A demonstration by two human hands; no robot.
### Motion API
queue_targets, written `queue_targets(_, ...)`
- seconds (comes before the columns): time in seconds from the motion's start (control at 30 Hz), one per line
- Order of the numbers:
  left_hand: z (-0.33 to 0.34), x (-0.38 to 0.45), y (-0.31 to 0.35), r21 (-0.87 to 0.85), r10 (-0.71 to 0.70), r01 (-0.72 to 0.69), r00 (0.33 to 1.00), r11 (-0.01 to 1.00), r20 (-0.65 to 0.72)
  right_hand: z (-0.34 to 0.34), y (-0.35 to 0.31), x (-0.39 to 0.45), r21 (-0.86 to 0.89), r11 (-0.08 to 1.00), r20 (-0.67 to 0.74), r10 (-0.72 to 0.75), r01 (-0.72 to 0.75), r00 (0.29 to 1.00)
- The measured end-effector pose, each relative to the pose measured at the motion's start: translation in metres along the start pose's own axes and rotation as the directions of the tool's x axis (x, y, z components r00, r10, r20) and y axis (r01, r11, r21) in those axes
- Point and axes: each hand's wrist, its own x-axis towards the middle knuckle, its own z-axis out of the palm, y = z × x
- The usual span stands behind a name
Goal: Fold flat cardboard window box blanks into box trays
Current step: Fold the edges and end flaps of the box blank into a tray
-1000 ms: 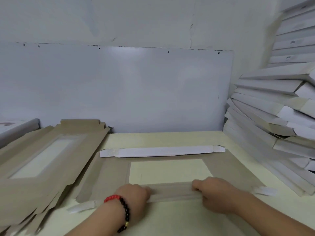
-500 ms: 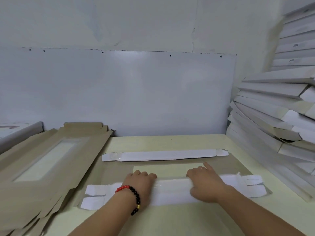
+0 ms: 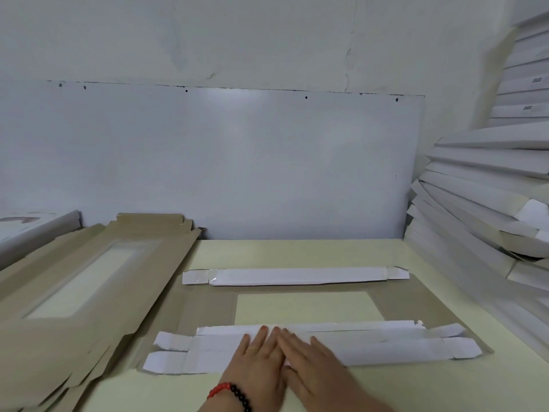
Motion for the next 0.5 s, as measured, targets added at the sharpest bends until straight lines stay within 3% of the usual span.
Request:
queue_targets(0.03,0.002,-0.005,-0.007,0.027,-0.023,0.023,1.0,0.999,-0.01,-0.008,0.004,-0.005,-0.051,0.998,0.075,0.044,-0.04,0.996)
queue_targets(0.07,0.003,-0.009,-0.015,0.044,-0.053,0.054,0.998,0.998,-0.024,-0.007,0.016,-0.014,-0.093,0.995,0.049,0.049,-0.045,0.998)
queue_targets(0.2,0.0,-0.024,-0.046,0.068,-0.158,0.163,0.985,0.984,-0.065,-0.025,0.058,-0.045,-0.216,0.976,0.211,0.032,0.014,0.977)
queue_targets(0.23,-0.001,-0.027,-0.052,0.072,-0.173,0.177,0.983,0.982,-0.065,-0.03,0.065,-0.049,-0.239,0.97,0.199,0.09,-0.041,0.976)
queue_targets(0.3,-0.003,-0.032,-0.061,0.076,-0.194,0.198,0.979,0.977,-0.067,-0.041,0.088,-0.059,-0.222,0.951,0.321,0.279,-0.215,0.905)
queue_targets(0.37,-0.005,-0.034,-0.069,0.07,-0.217,0.222,0.973,0.973,-0.074,-0.05,0.115,-0.07,-0.216,0.904,0.164,0.406,-0.369,0.899)
queue_targets(0.4,-0.006,-0.036,-0.073,0.061,-0.227,0.232,0.971,0.971,-0.077,-0.046,0.134,-0.079,-0.222,0.902,0.076,0.395,-0.371,0.916)
queue_targets(0.5,-0.013,-0.04,-0.083,0.039,-0.212,0.216,0.974,0.976,-0.078,-0.047,0.163,-0.096,-0.204,0.864,0.024,0.474,-0.46,0.88)
